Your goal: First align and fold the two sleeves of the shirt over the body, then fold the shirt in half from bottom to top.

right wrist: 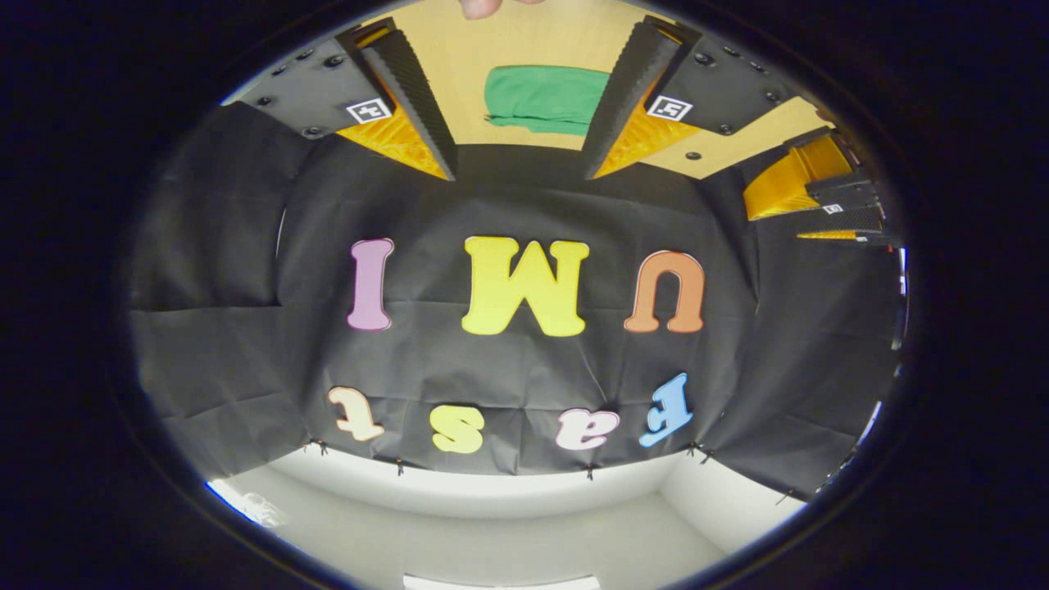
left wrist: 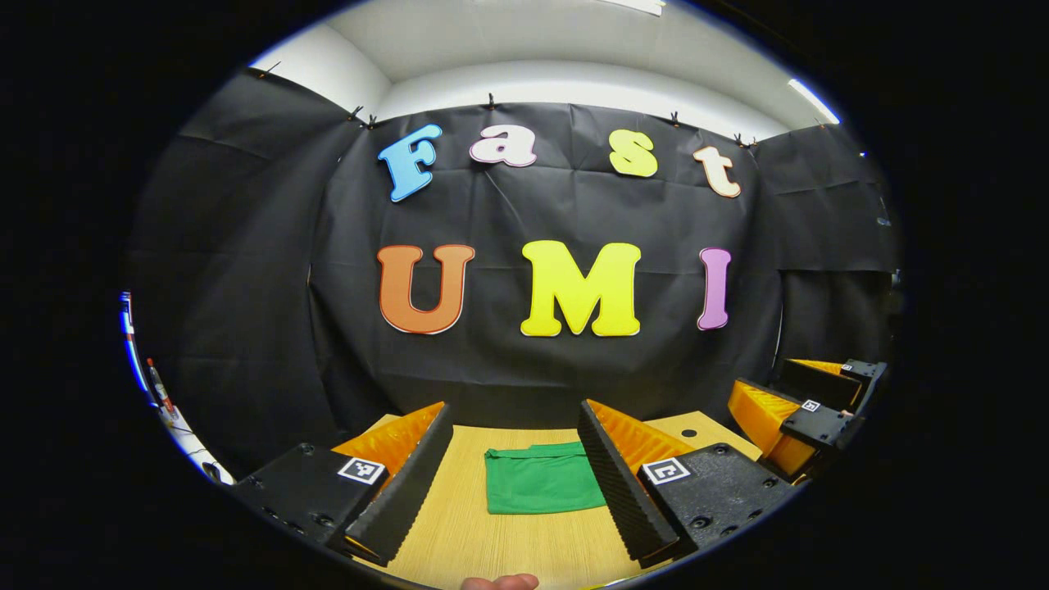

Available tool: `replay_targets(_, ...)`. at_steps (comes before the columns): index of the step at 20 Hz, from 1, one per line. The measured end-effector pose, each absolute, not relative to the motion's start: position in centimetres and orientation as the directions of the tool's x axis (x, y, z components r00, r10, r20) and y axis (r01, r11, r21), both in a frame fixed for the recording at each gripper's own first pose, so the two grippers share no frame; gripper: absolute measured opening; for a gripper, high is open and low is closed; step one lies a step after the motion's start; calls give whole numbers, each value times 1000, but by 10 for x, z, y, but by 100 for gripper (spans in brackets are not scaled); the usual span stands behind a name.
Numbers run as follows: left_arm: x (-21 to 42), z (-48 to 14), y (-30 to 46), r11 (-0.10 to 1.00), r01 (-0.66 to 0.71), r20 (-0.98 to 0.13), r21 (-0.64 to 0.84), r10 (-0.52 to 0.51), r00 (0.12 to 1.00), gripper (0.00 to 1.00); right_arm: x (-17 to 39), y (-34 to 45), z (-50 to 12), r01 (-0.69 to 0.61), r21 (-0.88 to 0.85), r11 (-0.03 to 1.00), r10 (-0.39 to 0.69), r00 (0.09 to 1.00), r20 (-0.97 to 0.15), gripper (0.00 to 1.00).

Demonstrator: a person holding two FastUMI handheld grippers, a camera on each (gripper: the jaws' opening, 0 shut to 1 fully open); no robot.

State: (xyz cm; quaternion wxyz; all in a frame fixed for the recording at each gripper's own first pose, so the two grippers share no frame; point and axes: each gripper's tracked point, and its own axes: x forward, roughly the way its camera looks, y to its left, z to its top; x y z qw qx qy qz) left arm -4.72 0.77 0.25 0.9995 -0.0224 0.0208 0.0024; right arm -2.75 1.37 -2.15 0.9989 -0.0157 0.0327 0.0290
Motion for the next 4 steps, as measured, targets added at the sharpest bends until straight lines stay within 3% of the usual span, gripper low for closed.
replay_targets(4, -46, 1, 6, 999, -5, -43, -37, 3, 999, 98, -24, 12, -24, -55, -27, 998, 53, 996, -69, 92)
